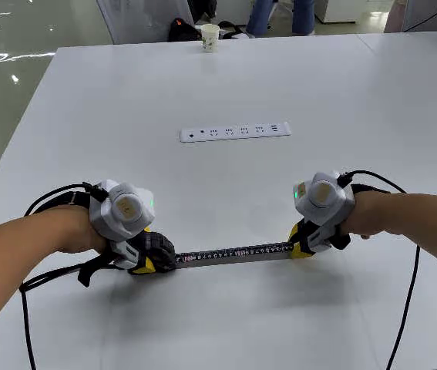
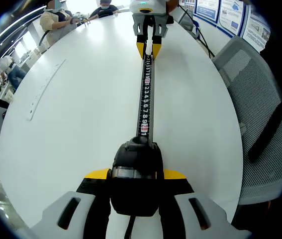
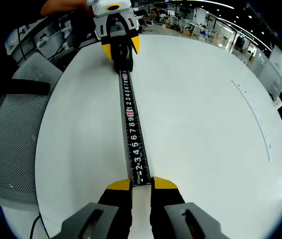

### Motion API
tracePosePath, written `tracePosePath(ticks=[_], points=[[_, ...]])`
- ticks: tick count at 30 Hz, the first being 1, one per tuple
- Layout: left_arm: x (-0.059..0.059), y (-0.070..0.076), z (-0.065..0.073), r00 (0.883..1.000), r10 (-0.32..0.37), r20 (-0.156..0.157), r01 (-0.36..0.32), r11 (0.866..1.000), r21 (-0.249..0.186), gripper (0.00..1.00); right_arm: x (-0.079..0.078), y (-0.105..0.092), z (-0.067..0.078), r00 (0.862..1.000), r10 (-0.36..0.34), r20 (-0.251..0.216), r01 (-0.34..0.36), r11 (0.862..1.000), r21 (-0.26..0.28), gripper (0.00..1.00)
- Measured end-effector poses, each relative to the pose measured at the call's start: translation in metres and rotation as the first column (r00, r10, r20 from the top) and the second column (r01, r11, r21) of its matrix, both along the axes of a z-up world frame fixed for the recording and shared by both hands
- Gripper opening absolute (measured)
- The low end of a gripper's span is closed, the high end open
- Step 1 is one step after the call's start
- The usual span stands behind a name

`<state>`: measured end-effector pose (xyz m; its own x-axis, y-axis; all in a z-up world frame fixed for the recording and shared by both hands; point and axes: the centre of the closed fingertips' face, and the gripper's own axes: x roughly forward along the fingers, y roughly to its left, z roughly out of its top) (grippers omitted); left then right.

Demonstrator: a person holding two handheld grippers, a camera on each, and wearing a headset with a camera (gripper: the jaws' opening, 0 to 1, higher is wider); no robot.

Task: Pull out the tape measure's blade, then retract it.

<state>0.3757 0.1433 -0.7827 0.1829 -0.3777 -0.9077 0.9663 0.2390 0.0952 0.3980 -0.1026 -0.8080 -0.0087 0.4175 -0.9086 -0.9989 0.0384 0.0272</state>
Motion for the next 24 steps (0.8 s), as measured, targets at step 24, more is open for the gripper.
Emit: tracePosePath(ticks=[24], points=[[-0.002,-0.001,0.001,1.0,0.002,0.002,-0.002,1.0,-0.001,0.32,0.001,-0.014,0.0,1.0,-0.007,0.003,0.007,1.0,-0.009,0.1]])
